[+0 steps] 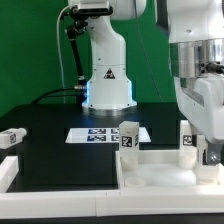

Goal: Assemble square table

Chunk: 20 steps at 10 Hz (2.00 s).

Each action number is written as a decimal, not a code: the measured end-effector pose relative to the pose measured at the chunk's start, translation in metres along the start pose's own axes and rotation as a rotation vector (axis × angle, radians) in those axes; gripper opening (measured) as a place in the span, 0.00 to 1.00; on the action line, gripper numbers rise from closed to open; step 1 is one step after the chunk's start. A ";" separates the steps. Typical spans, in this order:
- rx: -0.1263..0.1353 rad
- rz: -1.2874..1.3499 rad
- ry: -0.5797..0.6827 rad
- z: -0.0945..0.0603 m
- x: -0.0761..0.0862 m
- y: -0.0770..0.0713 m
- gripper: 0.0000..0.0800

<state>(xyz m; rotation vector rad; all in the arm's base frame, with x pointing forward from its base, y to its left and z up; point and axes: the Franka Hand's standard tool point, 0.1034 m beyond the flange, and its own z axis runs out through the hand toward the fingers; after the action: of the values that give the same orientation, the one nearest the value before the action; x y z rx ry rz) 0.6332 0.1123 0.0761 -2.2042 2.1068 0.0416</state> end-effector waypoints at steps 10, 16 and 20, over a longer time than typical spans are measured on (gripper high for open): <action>-0.034 -0.828 0.117 -0.003 -0.023 0.002 0.81; -0.030 -1.328 0.135 0.002 -0.004 0.006 0.81; -0.028 -1.284 0.135 0.003 -0.004 0.006 0.69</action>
Offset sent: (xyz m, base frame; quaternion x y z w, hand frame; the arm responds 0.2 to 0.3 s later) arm 0.0000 0.0000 0.0000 0.0000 0.0000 -0.1296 0.9916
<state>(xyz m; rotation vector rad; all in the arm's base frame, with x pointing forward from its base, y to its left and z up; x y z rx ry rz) 0.6268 0.1164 0.0733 -3.1294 0.3856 -0.1678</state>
